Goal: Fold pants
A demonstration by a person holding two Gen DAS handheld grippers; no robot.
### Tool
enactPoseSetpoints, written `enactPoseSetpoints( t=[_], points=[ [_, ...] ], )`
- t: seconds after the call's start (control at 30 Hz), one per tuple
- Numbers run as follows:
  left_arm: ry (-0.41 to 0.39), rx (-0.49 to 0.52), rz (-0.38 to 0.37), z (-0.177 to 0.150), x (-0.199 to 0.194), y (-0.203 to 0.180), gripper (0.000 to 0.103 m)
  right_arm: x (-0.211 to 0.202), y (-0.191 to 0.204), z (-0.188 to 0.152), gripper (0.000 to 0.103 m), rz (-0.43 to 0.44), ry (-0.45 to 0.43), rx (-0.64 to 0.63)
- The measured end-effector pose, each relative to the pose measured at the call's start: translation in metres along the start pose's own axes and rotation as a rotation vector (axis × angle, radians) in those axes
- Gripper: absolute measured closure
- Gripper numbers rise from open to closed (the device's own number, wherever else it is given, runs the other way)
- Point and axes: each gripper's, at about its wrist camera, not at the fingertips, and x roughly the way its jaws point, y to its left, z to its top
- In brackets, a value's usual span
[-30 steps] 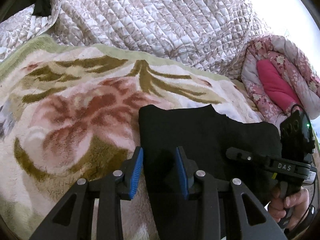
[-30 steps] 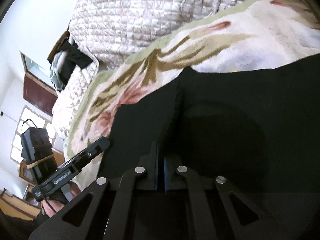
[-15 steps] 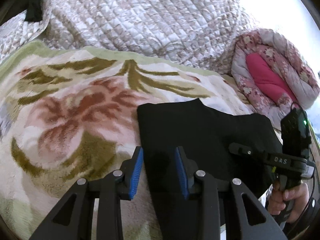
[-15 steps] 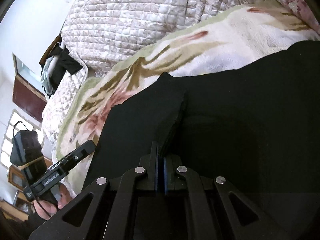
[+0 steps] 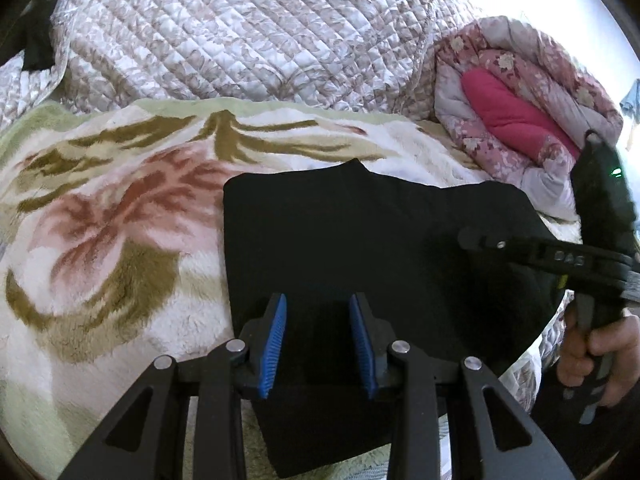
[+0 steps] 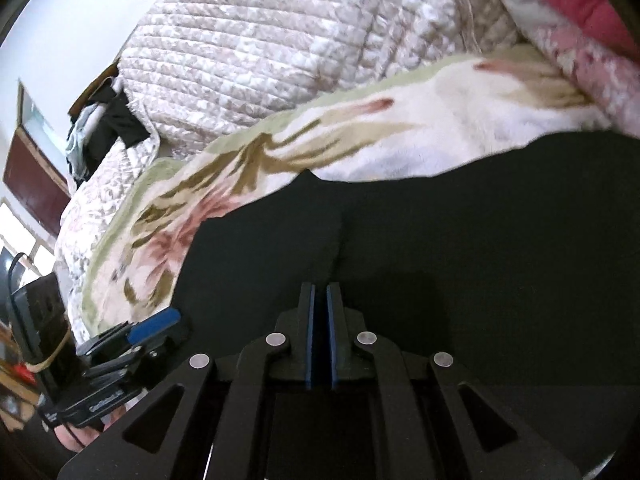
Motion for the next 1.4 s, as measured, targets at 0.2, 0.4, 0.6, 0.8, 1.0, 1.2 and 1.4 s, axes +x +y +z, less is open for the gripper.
enactPoseSetpoints(
  t=[0.2,0.4,0.6,0.8,1.0,1.2,1.4],
  points=[
    [-0.006,0.003,0.004,-0.002,0.002,-0.001,0.068,0.006,0.025,-0.026,0.082,-0.002,0.057,-0.118],
    [-0.015,-0.026,-0.006,-0.008,-0.014,-0.006,0.068,-0.004,0.03,-0.034,0.082,-0.062,0.025,-0.177],
    [-0.008,-0.01,-0.002,-0.031,-0.024,-0.015,0.068,-0.009,0.043,-0.06,0.076,-0.096,0.002,-0.262],
    [-0.011,-0.026,-0.02,-0.027,-0.026,-0.012,0.068,-0.012,0.04,-0.053,0.076,-0.123,-0.012,-0.247],
    [-0.024,-0.048,0.001,-0.02,-0.025,-0.001,0.068,-0.011,0.028,-0.043,0.076,-0.181,-0.031,-0.202],
    [-0.043,-0.097,0.021,-0.01,-0.022,0.013,0.068,-0.015,0.026,-0.03,0.076,-0.145,-0.055,-0.15],
    [-0.032,-0.059,0.038,-0.014,-0.013,0.008,0.068,0.016,0.033,-0.019,0.081,-0.119,0.0,-0.183]
  ],
)
